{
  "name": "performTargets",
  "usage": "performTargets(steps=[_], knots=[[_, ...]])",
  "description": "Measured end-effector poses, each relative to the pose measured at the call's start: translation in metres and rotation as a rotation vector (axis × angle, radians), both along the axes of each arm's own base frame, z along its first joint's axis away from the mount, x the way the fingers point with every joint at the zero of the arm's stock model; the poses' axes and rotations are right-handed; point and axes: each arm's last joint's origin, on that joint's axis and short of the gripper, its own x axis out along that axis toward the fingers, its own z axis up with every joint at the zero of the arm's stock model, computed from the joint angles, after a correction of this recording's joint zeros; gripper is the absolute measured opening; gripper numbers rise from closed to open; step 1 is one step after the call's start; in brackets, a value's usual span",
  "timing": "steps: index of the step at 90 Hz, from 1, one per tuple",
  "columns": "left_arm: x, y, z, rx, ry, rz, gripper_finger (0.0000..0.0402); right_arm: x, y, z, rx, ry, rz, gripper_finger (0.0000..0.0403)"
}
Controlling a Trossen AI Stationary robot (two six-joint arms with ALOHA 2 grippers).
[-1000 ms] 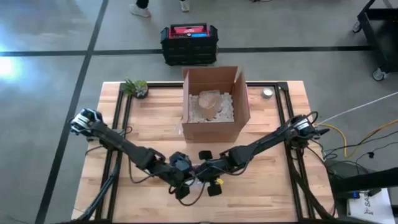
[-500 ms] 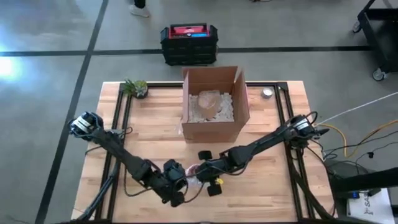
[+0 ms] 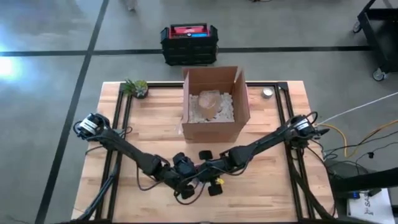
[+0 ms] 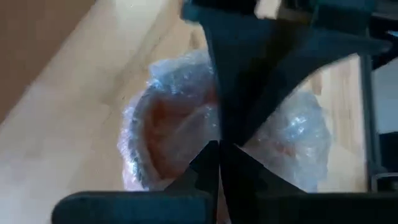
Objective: Wrap mug
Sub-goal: Wrap the orange mug with bubble wrap
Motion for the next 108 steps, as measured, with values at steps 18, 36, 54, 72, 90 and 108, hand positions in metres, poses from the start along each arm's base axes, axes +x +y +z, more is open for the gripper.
performTargets(steps=[18, 36, 54, 72, 90, 108], knots=[[0.001, 0.001, -0.002, -0.019, 0.009, 0.001, 0.0000, -0.009, -0.003, 0.031, 0.017, -0.047, -0.001, 0.0002], [0.000, 0.001, 0.005, -0.031, -0.017, 0.002, 0.0000, -0.018, -0.007, 0.035, -0.006, 0.019, -0.001, 0.0002], [0.001, 0.002, 0.007, -0.018, -0.041, -0.008, 0.0000, -0.024, -0.003, 0.027, -0.006, 0.102, -0.022, 0.0002], [0.001, 0.002, 0.007, -0.011, -0.051, 0.001, 0.0000, -0.010, 0.003, 0.012, 0.010, 0.039, -0.004, 0.0002], [0.002, 0.002, 0.008, -0.009, -0.057, 0.004, 0.0000, 0.002, -0.006, -0.015, 0.001, 0.087, -0.025, 0.0002], [0.002, 0.001, 0.008, -0.006, -0.059, -0.003, 0.0000, 0.001, -0.008, -0.012, -0.007, 0.083, -0.009, 0.0002]])
